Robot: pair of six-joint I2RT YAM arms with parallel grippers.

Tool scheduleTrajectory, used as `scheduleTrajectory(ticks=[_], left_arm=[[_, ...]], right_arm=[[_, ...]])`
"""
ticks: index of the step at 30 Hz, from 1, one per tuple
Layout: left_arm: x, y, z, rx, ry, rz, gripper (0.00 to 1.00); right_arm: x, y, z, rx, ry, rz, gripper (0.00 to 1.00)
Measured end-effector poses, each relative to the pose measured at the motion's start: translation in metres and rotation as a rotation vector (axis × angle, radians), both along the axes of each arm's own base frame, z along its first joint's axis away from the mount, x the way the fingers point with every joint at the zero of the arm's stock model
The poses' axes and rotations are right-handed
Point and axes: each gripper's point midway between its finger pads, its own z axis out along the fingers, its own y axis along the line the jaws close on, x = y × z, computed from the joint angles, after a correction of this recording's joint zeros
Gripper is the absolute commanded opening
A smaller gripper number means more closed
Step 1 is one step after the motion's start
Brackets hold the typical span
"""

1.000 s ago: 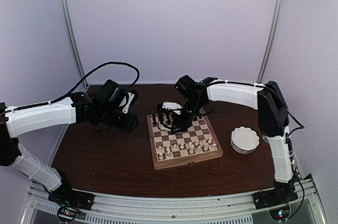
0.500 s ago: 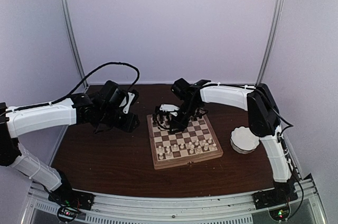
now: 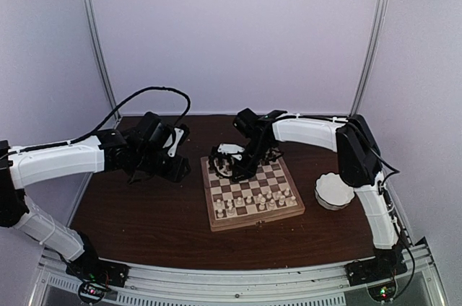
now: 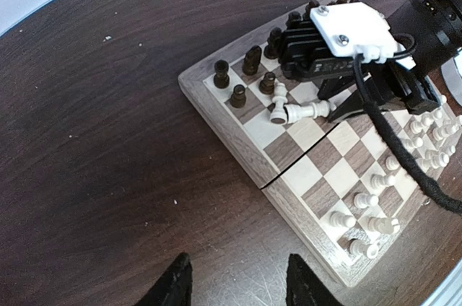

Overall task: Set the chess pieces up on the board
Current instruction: Pick up the chess pile from the chessboard.

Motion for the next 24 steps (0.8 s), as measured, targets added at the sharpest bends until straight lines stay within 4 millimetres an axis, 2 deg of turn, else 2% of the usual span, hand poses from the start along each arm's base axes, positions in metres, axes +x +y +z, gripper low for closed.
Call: scheduleTrajectory(ticks=[2, 8, 13, 18, 24], left_arm=[[-0.001, 0.001, -0.003, 0.003, 0.003, 0.000, 0.45], [-0.002, -0.002, -0.006, -0.010, 0.006, -0.010, 0.45], [-0.004, -0.013, -0.007, -0.060, 0.002, -0.053, 0.45], [-0.012, -0.037, -0.011, -0.176, 0.024, -0.140, 0.47], [-0.017, -0.074, -0.007, -0.405, 0.063, -0.212, 0.52]], right_arm=[[0.001, 0.001, -0.001, 0.002, -0.002, 0.001, 0.13], [-0.004, 0.004, 0.000, 0.009, -0.007, 0.018, 0.09], [-0.032, -0.016, 0.001, -0.025, 0.035, 0.038, 0.10], [-0.044, -0.026, 0.044, 0.008, 0.005, 0.052, 0.10], [-0.052, -0.032, 0.095, 0.066, -0.058, 0.067, 0.10]])
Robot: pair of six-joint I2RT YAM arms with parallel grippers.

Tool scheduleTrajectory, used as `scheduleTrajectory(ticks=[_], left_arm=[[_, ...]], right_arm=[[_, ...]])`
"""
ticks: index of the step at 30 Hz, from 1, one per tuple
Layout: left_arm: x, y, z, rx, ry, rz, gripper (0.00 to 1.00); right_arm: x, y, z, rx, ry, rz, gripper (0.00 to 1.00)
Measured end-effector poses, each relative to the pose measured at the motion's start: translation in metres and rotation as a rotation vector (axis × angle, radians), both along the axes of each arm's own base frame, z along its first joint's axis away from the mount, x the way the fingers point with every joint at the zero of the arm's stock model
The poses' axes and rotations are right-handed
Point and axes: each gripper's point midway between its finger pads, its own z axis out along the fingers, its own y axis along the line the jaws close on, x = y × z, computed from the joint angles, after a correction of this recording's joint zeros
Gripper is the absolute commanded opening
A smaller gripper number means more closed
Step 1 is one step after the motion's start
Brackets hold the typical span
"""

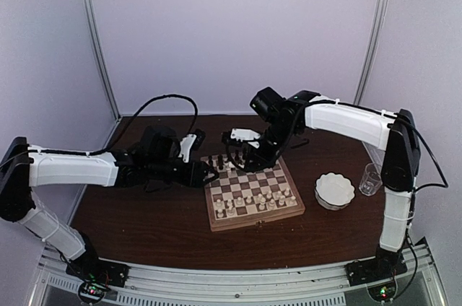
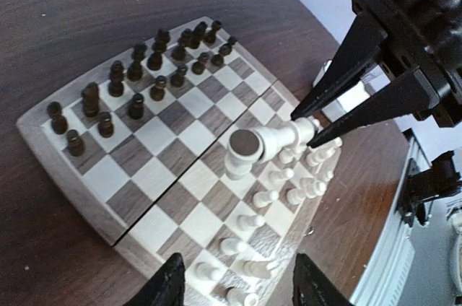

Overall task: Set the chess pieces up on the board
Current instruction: Pick up the chess pile from the chessboard, then place the queen on the chessboard.

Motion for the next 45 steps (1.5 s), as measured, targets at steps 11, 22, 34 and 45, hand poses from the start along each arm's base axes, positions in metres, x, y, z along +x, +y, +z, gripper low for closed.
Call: scheduleTrajectory(ticks=[11, 22, 34, 45], left_arm=[[0.005, -0.038, 0.007, -0.211, -0.003, -0.100, 0.51], [0.007, -0.053, 0.005, -0.288, -0.091, -0.184, 0.46], [0.006, -0.066, 0.008, -0.324, -0.125, -0.256, 0.13], [0.010, -0.065, 0.003, -0.298, -0.099, -0.232, 0.04]], right_arm=[[-0.016, -0.008, 0.009, -0.003, 0.038, 0.028, 0.10], [-0.018, -0.009, 0.031, 0.109, 0.149, -0.023, 0.10], [-0.020, -0.009, 0.034, 0.145, 0.207, -0.045, 0.10], [-0.004, -0.024, 0.026, 0.147, 0.220, -0.106, 0.10]])
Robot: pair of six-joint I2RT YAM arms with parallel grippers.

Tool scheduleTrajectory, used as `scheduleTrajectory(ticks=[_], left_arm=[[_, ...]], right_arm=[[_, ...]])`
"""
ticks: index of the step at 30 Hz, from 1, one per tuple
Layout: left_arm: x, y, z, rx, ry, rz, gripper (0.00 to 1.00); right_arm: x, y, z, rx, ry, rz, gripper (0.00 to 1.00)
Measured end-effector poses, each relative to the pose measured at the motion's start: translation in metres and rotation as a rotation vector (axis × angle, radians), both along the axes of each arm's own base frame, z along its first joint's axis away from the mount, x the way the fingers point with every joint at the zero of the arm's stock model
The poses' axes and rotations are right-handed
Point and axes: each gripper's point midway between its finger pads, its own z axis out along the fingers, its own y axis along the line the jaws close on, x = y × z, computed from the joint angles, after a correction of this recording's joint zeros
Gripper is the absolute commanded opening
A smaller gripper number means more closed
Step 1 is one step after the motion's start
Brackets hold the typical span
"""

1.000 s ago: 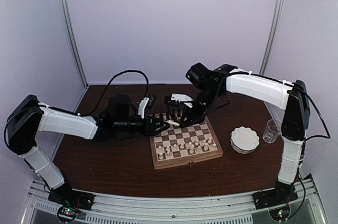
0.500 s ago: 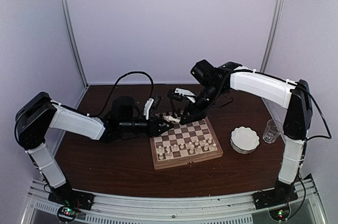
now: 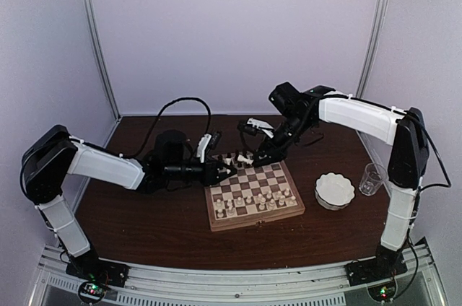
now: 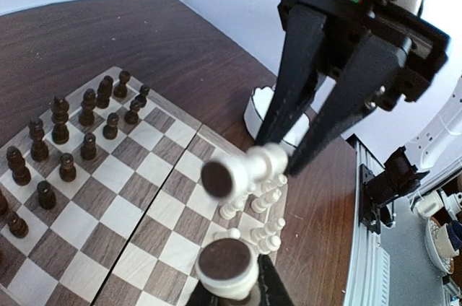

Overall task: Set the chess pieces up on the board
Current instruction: Place the queen on the chessboard.

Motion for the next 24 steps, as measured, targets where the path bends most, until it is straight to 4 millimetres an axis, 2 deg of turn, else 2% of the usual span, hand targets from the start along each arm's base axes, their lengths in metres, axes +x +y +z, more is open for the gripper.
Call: scheduleTrajectory(ticks=[4, 8, 14, 17, 20, 24], left_arm=[[0.000, 0.007, -0.007, 0.050, 0.036, 0.029, 0.04], [-0.006, 0.013, 0.002, 0.069, 0.058, 0.032, 0.04], [-0.009, 0.021, 0.025, 0.064, 0.045, 0.052, 0.04], [-0.010, 0.024, 0.031, 0.066, 0.042, 0.061, 0.04], [-0.011, 0.026, 0.031, 0.074, 0.046, 0.068, 0.04], [-0.012, 0.027, 0.026, 0.089, 0.061, 0.067, 0.04]], right_arm=[[0.020, -0.026, -0.017, -0.043, -0.010, -0.056, 0.10], [0.027, -0.049, -0.043, -0.128, -0.033, -0.072, 0.10], [0.024, -0.057, -0.092, -0.233, 0.008, -0.046, 0.10], [0.026, -0.059, -0.108, -0.268, 0.017, -0.043, 0.10], [0.027, -0.061, -0.114, -0.282, 0.016, -0.042, 0.12], [0.028, -0.063, -0.116, -0.293, 0.006, -0.042, 0.25]])
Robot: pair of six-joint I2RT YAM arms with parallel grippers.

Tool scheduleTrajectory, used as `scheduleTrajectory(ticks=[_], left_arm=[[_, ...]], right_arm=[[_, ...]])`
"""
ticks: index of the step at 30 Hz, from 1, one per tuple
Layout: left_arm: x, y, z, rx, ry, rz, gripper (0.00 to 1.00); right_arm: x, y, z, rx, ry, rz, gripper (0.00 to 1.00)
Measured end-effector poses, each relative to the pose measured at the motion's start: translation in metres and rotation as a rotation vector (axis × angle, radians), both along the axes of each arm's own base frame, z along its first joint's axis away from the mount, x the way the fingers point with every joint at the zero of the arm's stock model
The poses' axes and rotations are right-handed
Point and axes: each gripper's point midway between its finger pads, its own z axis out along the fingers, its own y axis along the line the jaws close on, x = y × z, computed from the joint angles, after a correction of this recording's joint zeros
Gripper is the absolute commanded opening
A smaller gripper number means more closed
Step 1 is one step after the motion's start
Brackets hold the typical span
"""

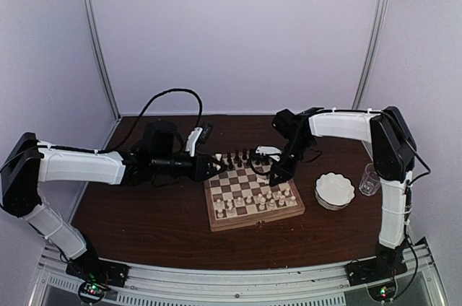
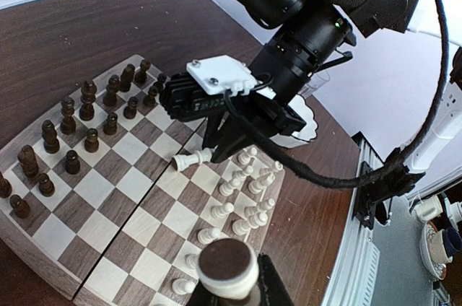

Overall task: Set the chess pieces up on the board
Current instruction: Place the queen on the chessboard, then pass from the left arm to the right

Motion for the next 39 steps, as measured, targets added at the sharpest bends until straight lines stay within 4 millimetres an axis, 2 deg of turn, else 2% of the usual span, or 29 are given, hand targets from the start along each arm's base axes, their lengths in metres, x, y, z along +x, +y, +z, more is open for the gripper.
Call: scheduleTrajectory(ticks=[3, 10, 12, 14, 19, 22, 24, 27, 32, 36, 39], left_arm=[[-0.001, -0.001, -0.001, 0.005, 0.010, -0.007, 0.05], [-0.003, -0.004, 0.003, 0.006, 0.024, -0.029, 0.05], [-0.005, -0.007, 0.006, 0.001, 0.030, -0.052, 0.05], [-0.009, -0.010, 0.008, -0.005, 0.038, -0.084, 0.05], [-0.022, -0.025, 0.016, -0.038, 0.076, -0.211, 0.05], [-0.032, -0.034, 0.024, -0.069, 0.091, -0.300, 0.05], [-0.040, -0.038, 0.030, -0.089, 0.090, -0.354, 0.05], [-0.055, -0.044, 0.038, -0.117, 0.100, -0.435, 0.05], [-0.081, -0.058, 0.044, -0.145, 0.121, -0.557, 0.05], [-0.097, -0.067, 0.047, -0.164, 0.124, -0.616, 0.06], [-0.101, -0.071, 0.047, -0.172, 0.123, -0.631, 0.06]], right_arm=[[0.000, -0.001, -0.001, -0.004, -0.002, 0.004, 0.31], [-0.007, -0.006, 0.001, -0.016, 0.014, 0.008, 0.32], [-0.010, -0.007, 0.014, -0.008, 0.003, 0.009, 0.32], [-0.012, -0.007, 0.037, 0.015, -0.025, 0.015, 0.33], [-0.011, 0.006, 0.123, 0.171, -0.171, 0.073, 0.39], [-0.023, 0.015, 0.170, 0.284, -0.238, 0.138, 0.41], [-0.036, 0.020, 0.191, 0.343, -0.250, 0.181, 0.41], [-0.055, 0.032, 0.206, 0.420, -0.219, 0.234, 0.42], [-0.079, 0.048, 0.214, 0.523, -0.125, 0.291, 0.47], [-0.091, 0.055, 0.222, 0.601, -0.040, 0.303, 0.49], [-0.096, 0.060, 0.223, 0.640, 0.028, 0.300, 0.50]])
